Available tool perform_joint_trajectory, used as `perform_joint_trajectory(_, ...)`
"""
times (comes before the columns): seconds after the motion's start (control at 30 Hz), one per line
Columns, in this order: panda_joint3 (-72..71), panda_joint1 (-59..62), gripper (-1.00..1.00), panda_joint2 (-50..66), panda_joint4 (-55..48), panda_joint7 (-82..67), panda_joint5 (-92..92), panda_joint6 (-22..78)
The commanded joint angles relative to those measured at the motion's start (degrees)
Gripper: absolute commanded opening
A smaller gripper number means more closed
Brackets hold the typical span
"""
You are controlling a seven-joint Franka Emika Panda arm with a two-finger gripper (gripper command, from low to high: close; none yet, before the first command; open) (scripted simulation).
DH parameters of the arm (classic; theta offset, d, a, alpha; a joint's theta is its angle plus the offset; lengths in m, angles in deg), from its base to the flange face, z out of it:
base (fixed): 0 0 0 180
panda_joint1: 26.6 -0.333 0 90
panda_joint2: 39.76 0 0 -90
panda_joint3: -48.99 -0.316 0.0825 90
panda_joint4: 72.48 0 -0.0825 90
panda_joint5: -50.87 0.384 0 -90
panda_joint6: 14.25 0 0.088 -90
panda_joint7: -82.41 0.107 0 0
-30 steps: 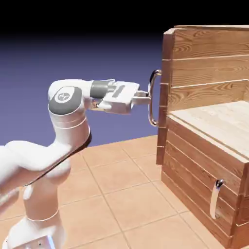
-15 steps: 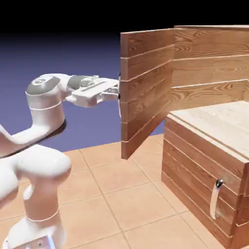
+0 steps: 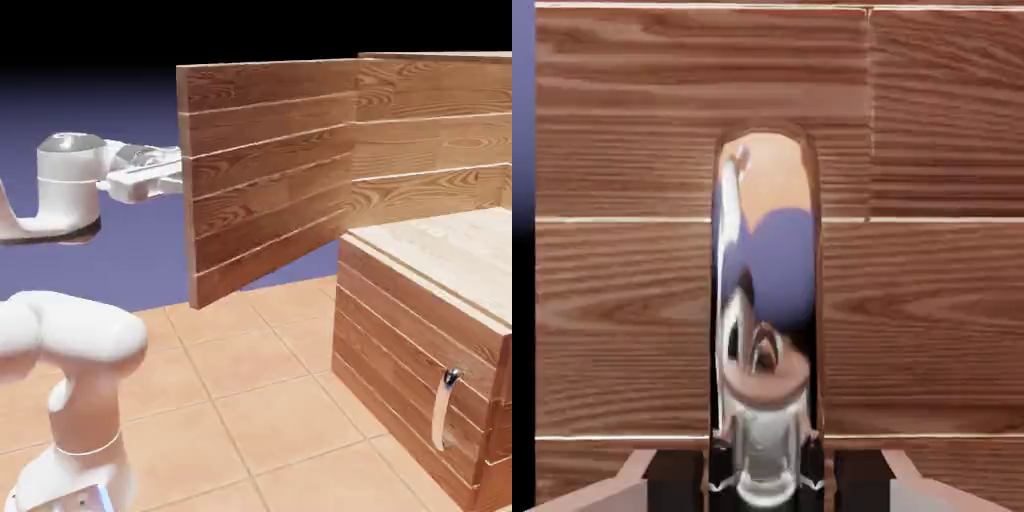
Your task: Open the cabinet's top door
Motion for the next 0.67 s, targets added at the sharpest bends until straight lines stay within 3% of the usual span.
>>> perform_joint_trajectory(0.0, -1.50, 0.99, -1.00, 2.08, -1.48, 1.04, 1.53, 1.13)
perform_joint_trajectory(0.63, -28.27, 25.06, -1.00, 39.66, -35.47, 21.33, 19.57, 28.60)
